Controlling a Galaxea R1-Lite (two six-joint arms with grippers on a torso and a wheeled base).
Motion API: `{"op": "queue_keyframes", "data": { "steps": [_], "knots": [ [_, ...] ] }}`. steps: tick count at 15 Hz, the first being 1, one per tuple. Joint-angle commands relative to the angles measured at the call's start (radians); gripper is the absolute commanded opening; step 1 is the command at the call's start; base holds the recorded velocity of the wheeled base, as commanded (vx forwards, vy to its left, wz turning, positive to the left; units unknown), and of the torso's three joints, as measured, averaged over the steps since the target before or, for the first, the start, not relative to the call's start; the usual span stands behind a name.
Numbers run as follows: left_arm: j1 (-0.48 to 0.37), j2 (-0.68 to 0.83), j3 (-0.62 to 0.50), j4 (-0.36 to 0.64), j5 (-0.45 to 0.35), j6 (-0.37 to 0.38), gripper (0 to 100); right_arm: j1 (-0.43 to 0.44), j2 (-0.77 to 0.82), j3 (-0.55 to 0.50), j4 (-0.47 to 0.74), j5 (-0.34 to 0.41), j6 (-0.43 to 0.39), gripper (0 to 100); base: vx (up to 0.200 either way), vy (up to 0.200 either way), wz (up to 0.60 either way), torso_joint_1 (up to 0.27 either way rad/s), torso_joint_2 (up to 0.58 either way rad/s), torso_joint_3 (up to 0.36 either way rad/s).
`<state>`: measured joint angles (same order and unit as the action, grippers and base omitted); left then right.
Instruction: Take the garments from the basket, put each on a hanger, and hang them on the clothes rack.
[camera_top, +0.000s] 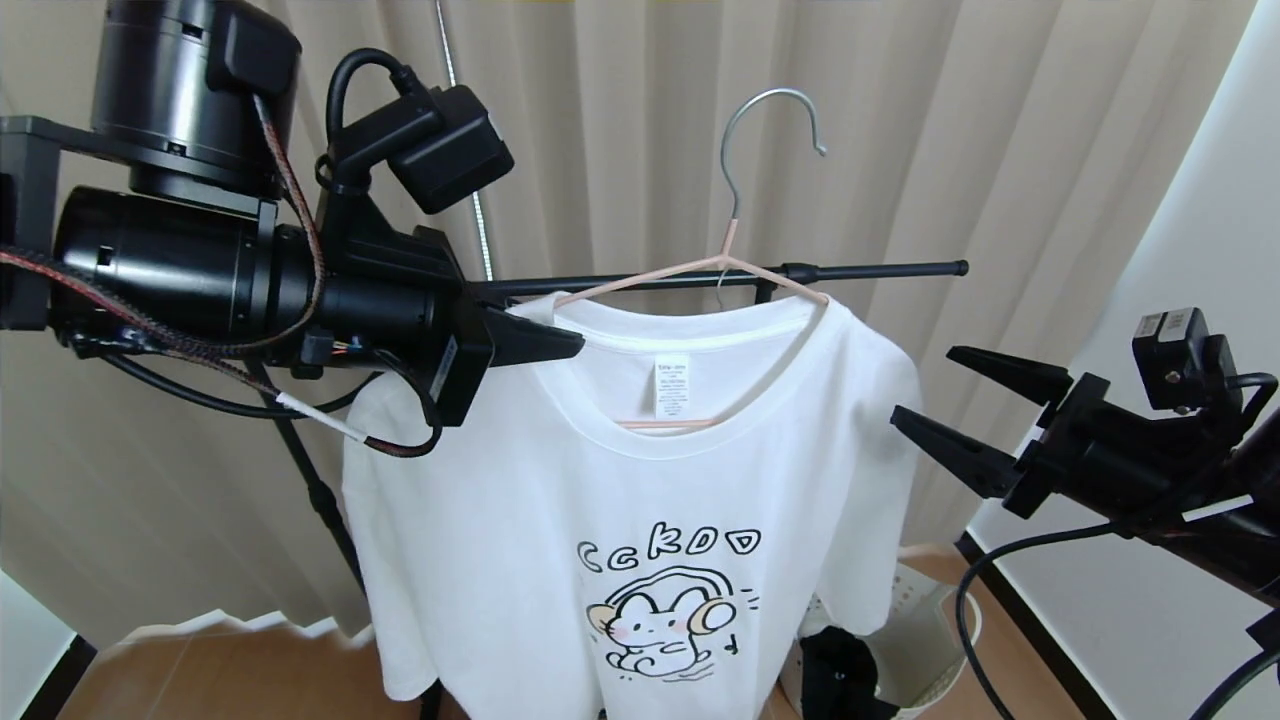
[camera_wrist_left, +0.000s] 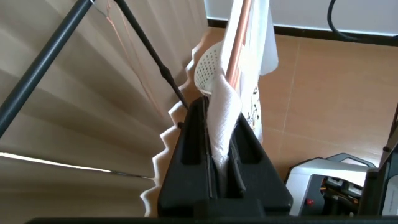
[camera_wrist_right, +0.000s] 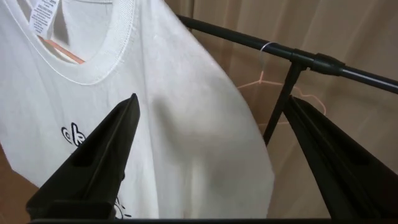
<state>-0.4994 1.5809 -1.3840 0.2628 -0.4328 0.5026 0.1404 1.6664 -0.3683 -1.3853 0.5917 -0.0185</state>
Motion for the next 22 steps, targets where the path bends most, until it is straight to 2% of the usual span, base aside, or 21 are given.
{"op": "queue_keyframes", "data": {
  "steps": [1,2,7,15,16,21,22],
  "knots": [
    [0.004,-0.032,0.016,-0.004,0.000,0.001,0,-0.012,0.027,-0.004,0.000,0.000,-0.001,100,0.000,0.000,0.00,0.000,0.00,0.000],
    [0.004,-0.048,0.025,-0.005,0.000,0.001,0,-0.041,0.059,-0.014,0.000,0.000,-0.046,100,0.000,0.000,0.00,0.000,0.00,0.000],
    [0.010,-0.067,0.034,-0.005,0.000,0.001,0,-0.067,0.131,-0.014,0.000,0.000,-0.147,100,0.000,0.000,0.00,0.000,0.00,0.000],
    [0.007,-0.078,0.048,-0.005,0.000,0.002,0,-0.076,0.187,-0.026,-0.003,0.000,-0.167,100,0.000,0.000,0.00,0.000,0.00,0.000],
    [0.007,-0.078,0.048,-0.005,0.000,0.002,0,-0.076,0.185,-0.029,-0.003,0.002,-0.166,0,0.000,0.000,0.00,0.000,0.00,0.000],
    [0.007,-0.090,0.062,-0.005,0.000,-0.001,0,-0.079,0.184,-0.044,-0.001,0.000,-0.164,0,0.000,0.000,0.00,0.000,0.00,0.000],
    [0.008,-0.096,0.072,-0.005,0.000,-0.001,0,-0.101,0.184,-0.052,0.000,0.000,-0.162,0,0.000,0.000,0.00,0.000,0.00,0.000]
  ]
}}
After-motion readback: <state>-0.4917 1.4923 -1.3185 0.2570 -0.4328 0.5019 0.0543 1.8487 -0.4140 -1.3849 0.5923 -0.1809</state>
